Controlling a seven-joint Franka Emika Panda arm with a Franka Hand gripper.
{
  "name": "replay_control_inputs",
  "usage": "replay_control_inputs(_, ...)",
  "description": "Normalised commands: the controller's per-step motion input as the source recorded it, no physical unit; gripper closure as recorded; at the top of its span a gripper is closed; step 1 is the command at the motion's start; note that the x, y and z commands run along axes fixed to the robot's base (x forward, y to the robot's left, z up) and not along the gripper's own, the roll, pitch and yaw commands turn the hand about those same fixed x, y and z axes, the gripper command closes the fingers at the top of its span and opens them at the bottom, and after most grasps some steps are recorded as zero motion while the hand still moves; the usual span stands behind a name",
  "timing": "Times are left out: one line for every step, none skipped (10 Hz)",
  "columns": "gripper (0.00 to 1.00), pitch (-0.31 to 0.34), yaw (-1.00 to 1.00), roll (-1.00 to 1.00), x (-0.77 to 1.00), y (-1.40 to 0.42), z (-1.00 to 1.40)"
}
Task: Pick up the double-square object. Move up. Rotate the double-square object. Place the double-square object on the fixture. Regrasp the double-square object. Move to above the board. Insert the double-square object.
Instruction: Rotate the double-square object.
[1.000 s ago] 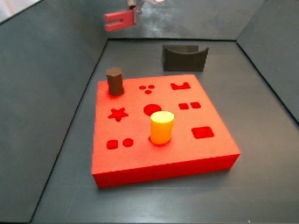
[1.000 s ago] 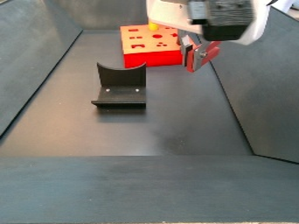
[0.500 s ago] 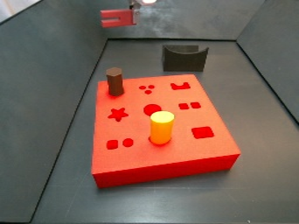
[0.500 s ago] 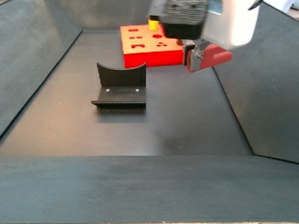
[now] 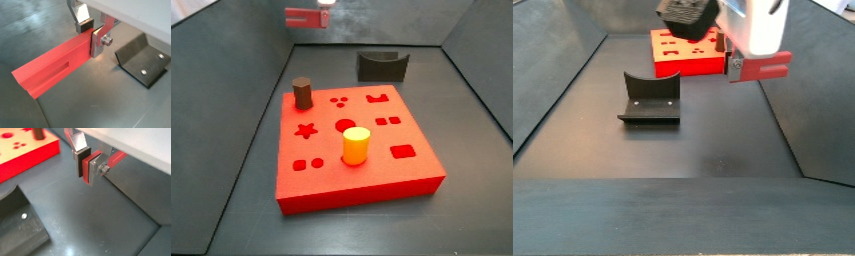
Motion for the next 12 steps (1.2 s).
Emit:
replay_control_inputs(1.0, 0.012, -1.0, -0.01, 0.02, 0.02, -0.04)
replay_control_inputs(1.0, 0.013, -1.0, -0.01, 0.02, 0.02, -0.04)
replay_control_inputs(1.0, 0.014, -1.0, -0.01, 0.02, 0.02, -0.04)
replay_control_inputs(1.0, 0.014, -1.0, -0.01, 0.02, 0.02, -0.04)
replay_control_inputs(1.0, 0.015, -1.0, -0.01, 0.02, 0.02, -0.04)
replay_control_inputs(1.0, 0.016, -1.0, -0.01, 0.02, 0.02, -0.04)
replay_control_inputs(1.0, 0.017, -1.0, -0.01, 0.02, 0.02, -0.04)
replay_control_inputs(1.0, 0.018, -1.0, -0.01, 0.02, 0.02, -0.04)
replay_control_inputs(1.0, 0.019, -1.0, -0.02, 0.02, 0.02, -0.04)
replay_control_inputs(1.0, 0.02, -1.0, -0.02, 0.02, 0.02, -0.04)
replay_control_inputs(1.0, 0.021, -1.0, -0.02, 0.02, 0.02, -0.04)
replay_control_inputs(1.0, 0.023, -1.0, -0.02, 0.02, 0.02, -0.04)
